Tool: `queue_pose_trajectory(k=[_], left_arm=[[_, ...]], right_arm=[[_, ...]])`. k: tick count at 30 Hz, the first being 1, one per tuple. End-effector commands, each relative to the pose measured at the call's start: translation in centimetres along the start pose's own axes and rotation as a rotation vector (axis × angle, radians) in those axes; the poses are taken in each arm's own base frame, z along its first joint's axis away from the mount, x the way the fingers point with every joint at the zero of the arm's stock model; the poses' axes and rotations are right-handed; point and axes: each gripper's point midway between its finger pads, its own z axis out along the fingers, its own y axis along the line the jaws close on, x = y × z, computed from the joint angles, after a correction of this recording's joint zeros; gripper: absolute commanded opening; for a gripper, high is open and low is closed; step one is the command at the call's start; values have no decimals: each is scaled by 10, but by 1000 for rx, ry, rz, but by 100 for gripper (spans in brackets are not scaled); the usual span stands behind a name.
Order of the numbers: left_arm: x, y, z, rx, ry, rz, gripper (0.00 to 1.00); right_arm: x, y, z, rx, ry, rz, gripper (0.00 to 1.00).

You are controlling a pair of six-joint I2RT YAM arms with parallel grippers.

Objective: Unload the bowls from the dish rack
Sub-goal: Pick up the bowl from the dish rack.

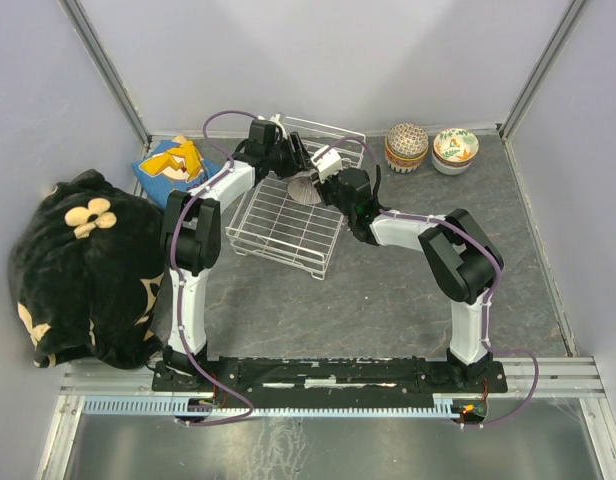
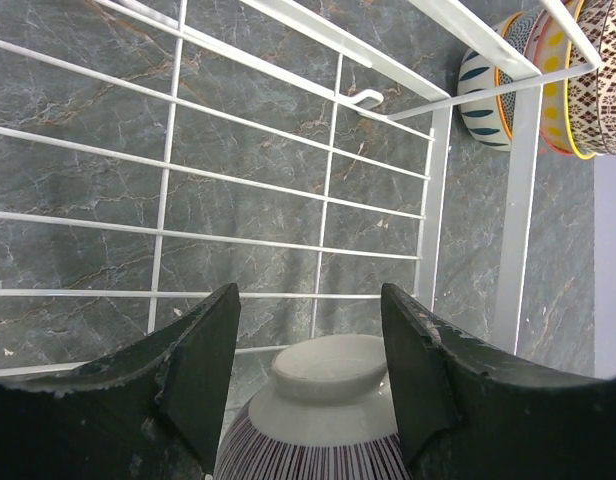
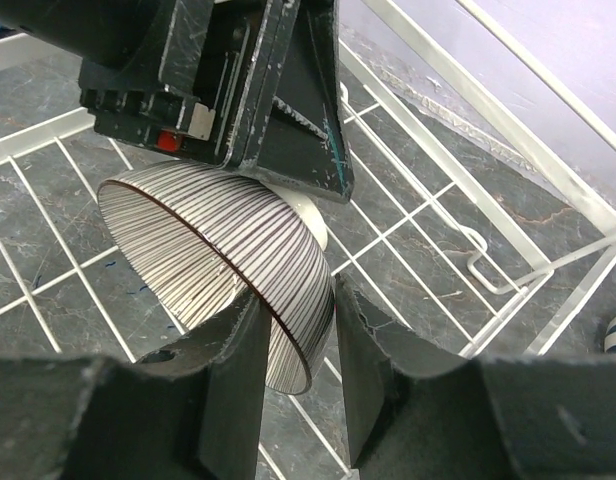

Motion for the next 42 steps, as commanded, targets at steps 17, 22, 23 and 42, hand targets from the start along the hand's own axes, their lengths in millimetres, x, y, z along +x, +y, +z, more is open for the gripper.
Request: queue_pose_trajectory(k=[17,22,23,42], left_arm=[[0,9,11,-17,1,-57,64],[-2,9,10,-18,-4,-58,64],[-2,9,10,-18,-4,-59,64],[-5,6,6,-12,-20,-60,64]], right_arm=[[-32,-28,18,143,-131,33,40],[-35,-29,20,127,-138,39,38],[-34,-28,20,120,-137,41,37],[-23,-27,19,63,-106,81,1]])
